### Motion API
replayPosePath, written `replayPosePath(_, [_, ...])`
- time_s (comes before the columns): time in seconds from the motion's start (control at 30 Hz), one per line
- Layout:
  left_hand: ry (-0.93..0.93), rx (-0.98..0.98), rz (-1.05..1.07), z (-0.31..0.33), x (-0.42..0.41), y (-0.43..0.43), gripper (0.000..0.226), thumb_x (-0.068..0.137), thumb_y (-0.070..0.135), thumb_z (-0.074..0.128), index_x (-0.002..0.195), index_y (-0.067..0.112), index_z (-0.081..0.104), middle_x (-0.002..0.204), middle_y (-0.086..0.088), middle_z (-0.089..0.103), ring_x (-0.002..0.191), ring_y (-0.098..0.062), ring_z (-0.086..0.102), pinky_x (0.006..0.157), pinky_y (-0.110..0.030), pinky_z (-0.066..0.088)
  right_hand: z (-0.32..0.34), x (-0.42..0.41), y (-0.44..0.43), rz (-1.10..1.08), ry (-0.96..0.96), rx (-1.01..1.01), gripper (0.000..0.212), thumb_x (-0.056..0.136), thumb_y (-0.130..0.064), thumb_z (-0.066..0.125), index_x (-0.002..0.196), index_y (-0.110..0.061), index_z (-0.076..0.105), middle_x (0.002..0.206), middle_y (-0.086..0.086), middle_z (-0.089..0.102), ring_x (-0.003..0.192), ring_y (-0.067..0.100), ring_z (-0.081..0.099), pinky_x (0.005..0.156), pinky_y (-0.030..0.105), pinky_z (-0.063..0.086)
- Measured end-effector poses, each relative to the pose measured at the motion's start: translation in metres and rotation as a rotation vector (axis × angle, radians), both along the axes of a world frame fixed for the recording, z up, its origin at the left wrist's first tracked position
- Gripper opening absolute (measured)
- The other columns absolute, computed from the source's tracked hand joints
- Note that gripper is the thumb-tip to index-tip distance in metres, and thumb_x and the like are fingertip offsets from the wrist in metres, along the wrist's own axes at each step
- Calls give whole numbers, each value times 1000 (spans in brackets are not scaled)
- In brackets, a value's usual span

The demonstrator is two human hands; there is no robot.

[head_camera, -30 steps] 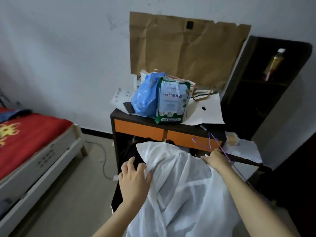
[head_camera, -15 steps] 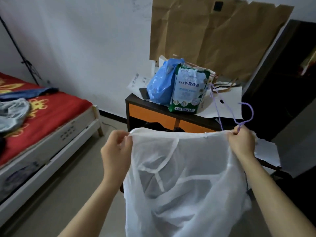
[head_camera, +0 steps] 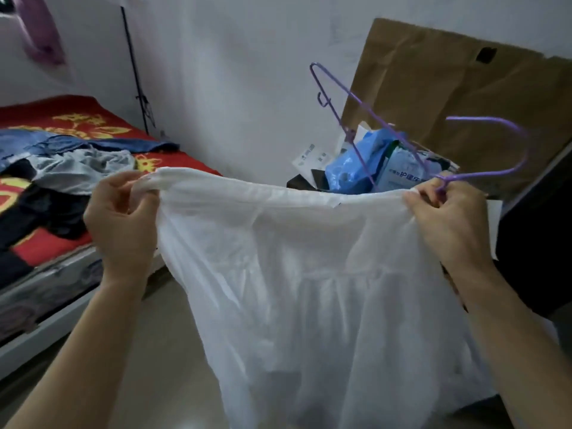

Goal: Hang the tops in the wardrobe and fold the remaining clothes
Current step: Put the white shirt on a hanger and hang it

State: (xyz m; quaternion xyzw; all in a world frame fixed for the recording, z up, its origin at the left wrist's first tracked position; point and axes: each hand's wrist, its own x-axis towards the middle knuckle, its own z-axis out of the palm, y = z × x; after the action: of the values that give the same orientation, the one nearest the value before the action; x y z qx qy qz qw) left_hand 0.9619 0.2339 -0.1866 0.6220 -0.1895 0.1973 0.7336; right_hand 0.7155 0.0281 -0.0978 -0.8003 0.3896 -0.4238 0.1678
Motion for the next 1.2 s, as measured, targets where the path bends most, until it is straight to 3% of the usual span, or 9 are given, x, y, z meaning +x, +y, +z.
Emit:
replayPosePath(0.13, [2,-32,100,0,41,75,16,83,17,64,99,15,61,90,-10,65,76,-19,62,69,-32,52,17,35,67,155,-34,-79,35,87,-13,63,59,-16,41,60,4,46,60,21,44,66,29,39])
replayPosePath(0.3, [6,-6,217,18,76,189,30,82,16,64,106,0,59,95,-11,61,79,-17,57,73,-32,50,25,78,157,339,-70,-221,25,86,-14,65,67,-2,54,57,4,48,57,12,46,62,14,35])
replayPosePath(0.4, [-5,37,321,22,91,250,34,83,26,62,109,4,60,102,-19,64,83,-20,59,76,-34,51,18,114,194,430,-116,-205,42,84,-13,66,54,-24,38,53,-13,41,55,5,47,62,6,34])
replayPosePath(0.53, [34,162,452,14,106,329,32,85,25,61,110,4,61,97,-13,66,80,-20,59,75,-36,50,-4,184,235,573,-89,-115,52,84,-10,64,51,-26,28,50,-9,37,52,19,39,58,22,34])
replayPosePath(0.7, [101,252,585,-5,128,391,22,86,25,62,103,11,65,70,23,56,62,13,51,62,-5,37,-25,262,266,681,-46,19,50,84,-9,62,51,-22,27,53,-4,37,65,32,48,73,42,44])
replayPosePath(0.8, [112,288,648,-14,139,418,17,85,27,62,97,16,66,68,21,60,60,8,51,59,-4,35,-36,308,281,745,-22,29,48,83,-7,62,52,-20,28,51,-6,34,61,25,41,67,36,39])
replayPosePath(0.9, [120,346,709,-18,160,435,21,84,25,62,100,11,66,84,0,63,64,-6,49,61,-10,39,-46,355,290,806,-14,30,48,83,-6,63,52,-20,29,51,-5,35,59,23,39,62,32,28])
replayPosePath(0.97, [115,352,730,-16,178,437,21,82,25,62,98,12,66,87,-4,62,61,2,51,61,-9,38,-50,388,291,849,-32,36,50,83,-5,64,54,-21,27,52,-6,35,59,22,38,62,30,28])
replayPosePath(1.2, [86,281,853,10,281,423,14,75,31,60,86,22,62,66,17,59,57,10,51,57,-6,36,-35,553,284,1012,-148,90,49,82,-2,62,53,-21,27,53,-5,34,58,21,37,65,33,34])
